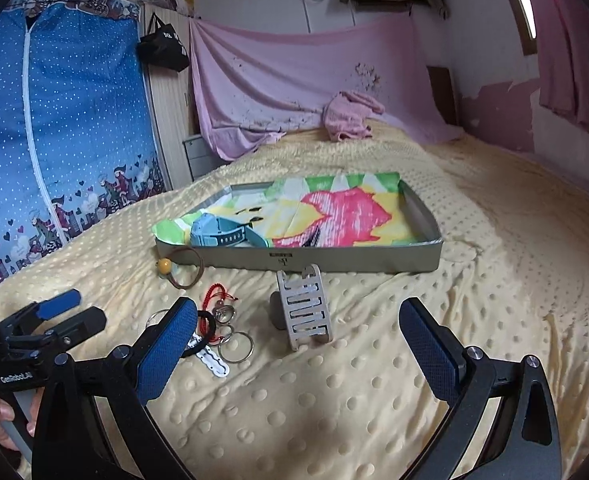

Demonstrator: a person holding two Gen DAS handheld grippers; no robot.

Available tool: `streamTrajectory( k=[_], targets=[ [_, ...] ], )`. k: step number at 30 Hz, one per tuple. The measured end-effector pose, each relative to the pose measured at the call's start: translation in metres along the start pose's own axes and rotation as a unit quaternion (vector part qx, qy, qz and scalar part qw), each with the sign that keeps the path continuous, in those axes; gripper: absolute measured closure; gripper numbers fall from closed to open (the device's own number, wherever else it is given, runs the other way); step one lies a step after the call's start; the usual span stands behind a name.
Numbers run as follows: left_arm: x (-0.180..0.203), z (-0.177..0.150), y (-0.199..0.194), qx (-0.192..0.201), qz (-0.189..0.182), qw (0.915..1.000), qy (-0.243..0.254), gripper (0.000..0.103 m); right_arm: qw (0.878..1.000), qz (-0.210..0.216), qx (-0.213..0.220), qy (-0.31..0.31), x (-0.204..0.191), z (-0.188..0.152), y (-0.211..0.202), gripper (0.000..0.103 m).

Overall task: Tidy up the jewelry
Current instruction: 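Grasp the silver claw hair clip with the right tool while the left tool grasps a small silver ring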

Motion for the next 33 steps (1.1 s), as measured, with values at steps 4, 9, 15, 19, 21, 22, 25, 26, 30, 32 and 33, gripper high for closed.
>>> streamTrajectory(
  k=[4, 9, 15, 19, 21, 22, 25, 26, 30, 32, 33],
  targets=[
    [-0.004, -0.001, 0.022, -0.047, -0.017, 0.9986, -0.016, 0.036, 1.000, 0.004, -0.018, 0.002, 0.002, -0.001, 0.016, 0.023],
    [-0.016, -0.004, 0.046, -0.089, -0.042, 0.9934, -0.059, 0.053, 0.999, 0.012, -0.038, -0.001, 0.001, -0.002, 0.038, 0.027],
    [-0.017, -0.002, 0.059, -0.103, -0.063, 0.9904, -0.068, 0.067, 0.998, 0.017, -0.055, 0.001, -0.002, 0.000, 0.060, 0.035],
    [-0.019, -0.001, 0.068, -0.115, -0.067, 0.9882, -0.076, 0.083, 0.998, 0.019, -0.061, 0.005, -0.001, -0.001, 0.069, 0.039],
    [-0.020, -0.001, 0.070, -0.117, -0.070, 0.9874, -0.081, 0.091, 0.998, 0.021, -0.065, 0.008, -0.001, -0.002, 0.074, 0.043],
    [-0.020, -0.002, 0.070, -0.117, -0.072, 0.9871, -0.082, 0.096, 0.997, 0.024, -0.068, 0.010, -0.002, -0.002, 0.076, 0.048],
    [-0.020, -0.001, 0.065, -0.110, -0.076, 0.9876, -0.082, 0.099, 0.997, 0.027, -0.072, 0.011, -0.002, -0.004, 0.077, 0.066],
    [-0.019, -0.001, 0.062, -0.104, -0.079, 0.9882, -0.081, 0.099, 0.997, 0.028, -0.071, 0.011, -0.002, -0.004, 0.076, 0.069],
    [-0.014, 0.004, 0.049, -0.085, -0.082, 0.9905, -0.070, 0.100, 0.997, 0.034, -0.068, 0.012, -0.003, -0.005, 0.074, 0.074],
    [-0.011, 0.007, 0.041, -0.079, -0.081, 0.9914, -0.065, 0.100, 0.997, 0.038, -0.063, 0.011, -0.003, -0.005, 0.071, 0.074],
    [-0.009, 0.009, 0.036, -0.075, -0.080, 0.9921, -0.060, 0.100, 0.997, 0.039, -0.059, 0.009, -0.004, -0.004, 0.069, 0.074]
  ],
)
Point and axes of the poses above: each gripper's, at about its wrist camera, not at the fingertips, and y roughly the way its jaws point, x to its right, z to its top, the point moved 4 cm from there along y, roughly the way its jaws point, and after that the axes turned 5 degrees about -x, right-handed, at the moved point
